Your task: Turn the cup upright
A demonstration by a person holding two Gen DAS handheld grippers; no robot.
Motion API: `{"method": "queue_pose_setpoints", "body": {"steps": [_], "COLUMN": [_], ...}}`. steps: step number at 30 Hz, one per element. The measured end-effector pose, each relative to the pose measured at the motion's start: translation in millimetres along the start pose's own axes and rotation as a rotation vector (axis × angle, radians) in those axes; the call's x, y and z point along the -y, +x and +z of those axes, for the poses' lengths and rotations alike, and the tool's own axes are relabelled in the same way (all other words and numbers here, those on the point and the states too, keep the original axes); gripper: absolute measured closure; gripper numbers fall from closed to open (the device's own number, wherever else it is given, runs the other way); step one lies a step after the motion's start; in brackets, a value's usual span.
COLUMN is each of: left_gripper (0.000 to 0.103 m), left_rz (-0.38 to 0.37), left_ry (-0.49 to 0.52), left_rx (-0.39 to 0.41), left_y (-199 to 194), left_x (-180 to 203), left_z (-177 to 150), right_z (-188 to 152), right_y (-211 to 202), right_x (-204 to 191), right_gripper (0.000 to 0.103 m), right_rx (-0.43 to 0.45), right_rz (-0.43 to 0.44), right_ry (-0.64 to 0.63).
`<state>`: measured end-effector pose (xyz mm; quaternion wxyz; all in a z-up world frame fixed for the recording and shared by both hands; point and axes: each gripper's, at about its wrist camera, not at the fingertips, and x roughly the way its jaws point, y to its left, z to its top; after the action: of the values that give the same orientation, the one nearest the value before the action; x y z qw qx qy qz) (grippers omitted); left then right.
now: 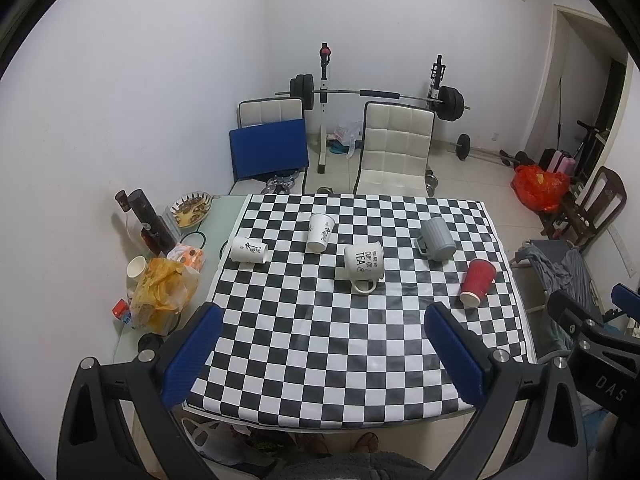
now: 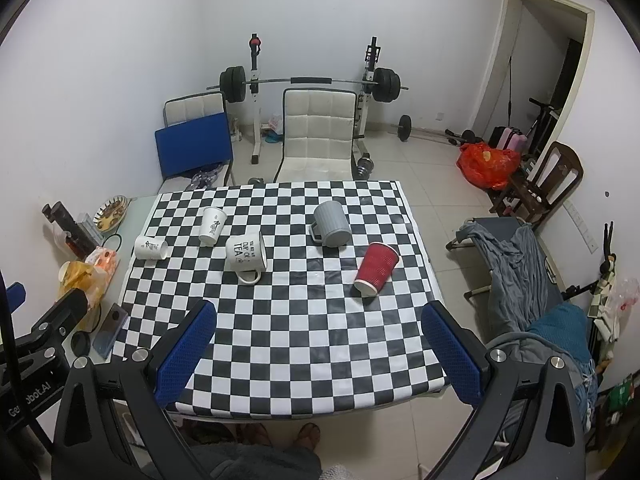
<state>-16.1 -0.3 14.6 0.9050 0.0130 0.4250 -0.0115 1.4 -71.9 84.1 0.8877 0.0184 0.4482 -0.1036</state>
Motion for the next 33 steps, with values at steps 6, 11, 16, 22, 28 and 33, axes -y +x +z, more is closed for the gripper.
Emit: {"method": "queue_pose_setpoints", "body": {"steps": [6, 11, 16, 22, 28, 33], "left_gripper": [0.000, 0.000, 0.000, 0.000, 0.000, 0.000], "left_rz": [-0.001, -0.001, -0.014, -0.012, 0.001, 0.000], "left_ry": [-0.001, -0.002, -0.010, 0.040, 0.139, 0.233], "left_rx": [0.003, 0.003, -0.042, -0.124, -0.223, -0.280], "left_y": [0.5, -0.5, 13.5, 72.7, 145.0, 202.3], "left_x": [1.9, 1.3, 5.5, 31.9, 77.6, 128.6], "left_z": [5.9, 3.9, 14.1, 13.7, 5.3, 2.0], "right_z": [-0.2, -1.0, 6.1, -0.6, -18.7, -35.3], "right_y": [0.2, -0.2, 8.2, 82.2, 169.0, 241.1], "right_x": [0.0, -0.4, -1.0, 31.8, 88.8, 134.0], "right_gripper": [0.000, 0.000, 0.000, 0.000, 0.000, 0.000], "right_rx": [0.000, 0.002, -0.021, -0.127, -0.243, -0.318], "right_rz": [0.003, 0.003, -0.004, -0.055, -0.155, -0.247], "right_ry": [0.000, 0.001, 0.023, 0.096, 0.200, 0.236]}}
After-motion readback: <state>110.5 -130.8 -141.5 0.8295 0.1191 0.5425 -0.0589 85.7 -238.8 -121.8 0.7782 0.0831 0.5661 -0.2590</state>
